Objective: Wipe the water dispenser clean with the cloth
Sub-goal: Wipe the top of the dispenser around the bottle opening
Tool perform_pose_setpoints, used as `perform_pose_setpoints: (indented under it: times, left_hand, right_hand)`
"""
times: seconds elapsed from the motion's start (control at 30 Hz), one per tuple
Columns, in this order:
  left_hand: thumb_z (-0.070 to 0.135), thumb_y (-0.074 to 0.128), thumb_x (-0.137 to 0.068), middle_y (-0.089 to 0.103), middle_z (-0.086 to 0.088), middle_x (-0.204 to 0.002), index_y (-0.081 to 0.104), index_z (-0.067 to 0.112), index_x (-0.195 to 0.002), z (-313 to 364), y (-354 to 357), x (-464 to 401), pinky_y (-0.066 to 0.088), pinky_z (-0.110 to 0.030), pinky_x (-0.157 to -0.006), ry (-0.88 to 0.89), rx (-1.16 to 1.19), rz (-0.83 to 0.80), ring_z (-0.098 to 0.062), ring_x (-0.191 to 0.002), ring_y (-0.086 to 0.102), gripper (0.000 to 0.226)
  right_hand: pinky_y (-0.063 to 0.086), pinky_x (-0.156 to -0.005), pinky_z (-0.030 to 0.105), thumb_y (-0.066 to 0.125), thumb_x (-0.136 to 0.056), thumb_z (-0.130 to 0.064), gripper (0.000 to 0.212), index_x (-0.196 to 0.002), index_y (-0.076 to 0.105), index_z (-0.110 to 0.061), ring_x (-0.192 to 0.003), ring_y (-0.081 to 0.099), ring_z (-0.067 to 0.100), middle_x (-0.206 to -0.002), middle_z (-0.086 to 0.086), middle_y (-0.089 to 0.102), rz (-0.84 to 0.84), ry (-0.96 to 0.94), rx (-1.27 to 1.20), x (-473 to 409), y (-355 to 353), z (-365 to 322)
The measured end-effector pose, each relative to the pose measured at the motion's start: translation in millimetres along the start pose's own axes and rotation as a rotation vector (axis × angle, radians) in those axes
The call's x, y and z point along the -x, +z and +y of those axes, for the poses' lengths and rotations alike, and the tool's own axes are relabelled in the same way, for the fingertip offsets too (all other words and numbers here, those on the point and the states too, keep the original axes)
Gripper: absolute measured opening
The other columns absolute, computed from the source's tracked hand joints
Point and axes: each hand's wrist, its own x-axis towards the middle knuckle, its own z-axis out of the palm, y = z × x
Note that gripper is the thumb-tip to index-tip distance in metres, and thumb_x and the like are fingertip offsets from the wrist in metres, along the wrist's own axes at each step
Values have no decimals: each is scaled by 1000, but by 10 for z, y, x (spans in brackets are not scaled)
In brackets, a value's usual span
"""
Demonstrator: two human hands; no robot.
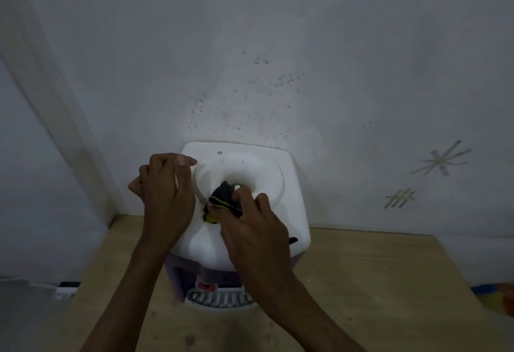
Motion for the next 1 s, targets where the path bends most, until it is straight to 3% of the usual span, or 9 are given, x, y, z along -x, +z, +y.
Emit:
perform_pose_setpoints:
  times: [0.17, 0.3, 0.47, 0.63, 0.73, 0.83, 1.0]
  left_hand:
    - [36, 27, -108, 50, 14, -112, 64, 34, -103, 17, -10, -1, 19, -31, -95, -28, -31, 8, -8, -107, 41, 37]
    - [37, 27, -109, 52, 14, -110, 65, 33, -102, 35, -11, 1, 16, -25, -93, -25, -40, 11, -6, -105, 41, 38]
    - [36, 27, -109, 55, 13, -109, 67, 30, -104, 29, -3, -6, 17, -25, -93, -22, -30, 2, -9, -106, 46, 40]
    - [35, 27, -109, 55, 12, -109, 66, 29, -104, 46, -2, -1, 19, -28, -94, -28, -14, -3, -8, -104, 44, 40]
    - [35, 27, -109, 57, 9, -109, 67, 26, -104, 56, -20, 13, 24, -35, -99, -35, 15, 3, -10, -106, 46, 41]
    - [36, 27, -109, 59, 6, -110, 67, 23, -104, 76, -32, 12, 23, -32, -100, -42, 34, -4, -13, -109, 49, 43]
    - [34, 26, -109, 59, 6, -108, 67, 23, -105, 47, -13, 6, 22, -30, -94, -9, 1, -3, -16, -104, 51, 43]
  right_hand:
    - [53, -54, 32, 73, -83, -16, 43, -121, 69, -35, -92, 57, 25, -122, 0, 63, -29, -94, 28, 144, -270, 385]
    - [50, -45, 37, 80, -78, -6, 48, -119, 71, -29, -89, 57, 26, -115, -1, 61, 16, -18, 75, 249, -365, 783]
    - [49, -44, 39, 73, -76, 0, 45, -113, 73, -24, -86, 55, 28, -112, 2, 63, 66, -65, 110, 262, -273, 723]
    - [54, -57, 34, 47, -93, -23, 35, -112, 75, -29, -93, 58, 27, -124, 2, 65, 57, -169, 56, 96, -193, 305]
    - [55, -62, 33, 55, -94, -24, 23, -108, 73, -28, -102, 61, 29, -132, -1, 60, 45, -186, 14, -130, -74, 9]
    - [45, -46, 30, 68, -90, -18, 12, -99, 70, -25, -87, 58, 25, -121, -4, 58, 21, -136, -11, -336, -37, -143]
    - [43, -52, 23, 70, -89, -26, 28, -116, 70, -31, -91, 58, 19, -123, -5, 58, 4, -54, -44, -236, -96, 35]
